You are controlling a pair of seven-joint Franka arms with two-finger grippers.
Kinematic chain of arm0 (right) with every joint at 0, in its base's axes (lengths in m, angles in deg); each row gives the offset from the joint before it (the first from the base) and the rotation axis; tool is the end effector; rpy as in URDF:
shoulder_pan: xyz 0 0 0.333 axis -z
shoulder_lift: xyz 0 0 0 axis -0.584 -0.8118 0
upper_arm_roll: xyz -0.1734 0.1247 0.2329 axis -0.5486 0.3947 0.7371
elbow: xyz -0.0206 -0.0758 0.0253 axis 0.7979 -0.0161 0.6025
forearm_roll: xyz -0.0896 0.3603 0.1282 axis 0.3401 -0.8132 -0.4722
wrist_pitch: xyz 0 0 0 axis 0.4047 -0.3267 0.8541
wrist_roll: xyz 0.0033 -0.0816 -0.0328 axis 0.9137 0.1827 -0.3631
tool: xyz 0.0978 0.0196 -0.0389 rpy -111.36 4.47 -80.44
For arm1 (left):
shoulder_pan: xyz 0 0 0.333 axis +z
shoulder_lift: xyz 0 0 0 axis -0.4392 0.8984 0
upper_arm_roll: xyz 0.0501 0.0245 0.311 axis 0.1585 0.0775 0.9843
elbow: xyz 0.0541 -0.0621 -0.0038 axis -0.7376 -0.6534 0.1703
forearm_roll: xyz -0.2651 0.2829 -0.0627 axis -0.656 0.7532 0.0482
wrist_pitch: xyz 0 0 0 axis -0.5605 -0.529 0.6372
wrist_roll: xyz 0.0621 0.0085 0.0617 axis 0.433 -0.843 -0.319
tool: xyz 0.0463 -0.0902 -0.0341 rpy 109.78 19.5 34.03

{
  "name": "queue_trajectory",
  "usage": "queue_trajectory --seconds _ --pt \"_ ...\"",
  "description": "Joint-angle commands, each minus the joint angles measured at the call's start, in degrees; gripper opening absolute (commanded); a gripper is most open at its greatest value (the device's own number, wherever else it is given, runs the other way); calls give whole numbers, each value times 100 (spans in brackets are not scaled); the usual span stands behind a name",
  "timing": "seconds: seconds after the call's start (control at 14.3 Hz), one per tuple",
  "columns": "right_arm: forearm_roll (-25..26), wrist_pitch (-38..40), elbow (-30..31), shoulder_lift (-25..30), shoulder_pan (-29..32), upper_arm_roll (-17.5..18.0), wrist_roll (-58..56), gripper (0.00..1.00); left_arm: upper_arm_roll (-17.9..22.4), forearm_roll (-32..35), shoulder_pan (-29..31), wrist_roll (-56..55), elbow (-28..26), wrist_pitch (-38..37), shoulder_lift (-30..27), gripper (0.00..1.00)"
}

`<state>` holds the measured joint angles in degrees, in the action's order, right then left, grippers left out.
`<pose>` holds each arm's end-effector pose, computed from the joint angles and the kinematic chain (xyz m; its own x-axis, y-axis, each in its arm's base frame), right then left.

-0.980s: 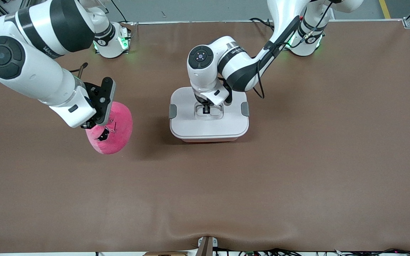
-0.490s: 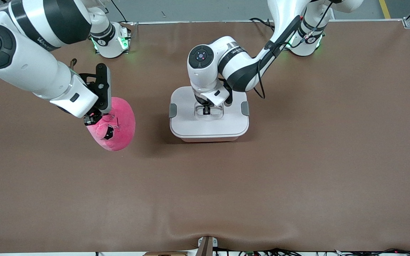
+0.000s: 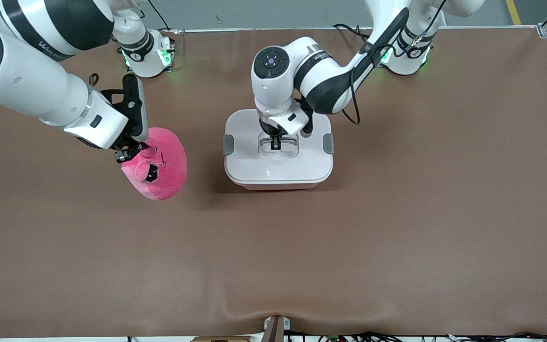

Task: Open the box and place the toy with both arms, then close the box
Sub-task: 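Lift the lid off with the left gripper while the right gripper lifts the toy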

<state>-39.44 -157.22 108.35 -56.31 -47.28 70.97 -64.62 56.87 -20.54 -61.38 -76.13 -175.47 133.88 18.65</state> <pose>0.5839 0.2089 0.5854 -0.2135 0.9664 0.1429 0.9698 0.2273 -0.0885 0.4499 -0.5274 0.3905 0.0043 1.0000 -0.0009 1.0000 -0.0043 0.0012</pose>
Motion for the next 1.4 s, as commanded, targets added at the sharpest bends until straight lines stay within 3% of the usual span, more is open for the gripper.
queue_trajectory --seconds 0.0,0.35,0.77,1.12,1.33 --pt "-112 40 34 201 4 71 -362 0 13 74 16 211 -55 -332 -305 0" --pt "-103 -126 52 211 -145 457 -478 0 -5 -31 349 1239 -64 -982 -903 0" --pt "-42 -468 140 79 -848 458 -179 0 -22 -426 1377 2707 -56 -1379 -1475 0" --pt "-24 -1303 1026 88 -1261 458 40 0 -40 -646 2194 3639 -47 -1598 -1642 0" --pt "-15 -1585 1221 70 -1578 458 559 0 4 -786 2608 4385 -47 -1792 -1748 0"
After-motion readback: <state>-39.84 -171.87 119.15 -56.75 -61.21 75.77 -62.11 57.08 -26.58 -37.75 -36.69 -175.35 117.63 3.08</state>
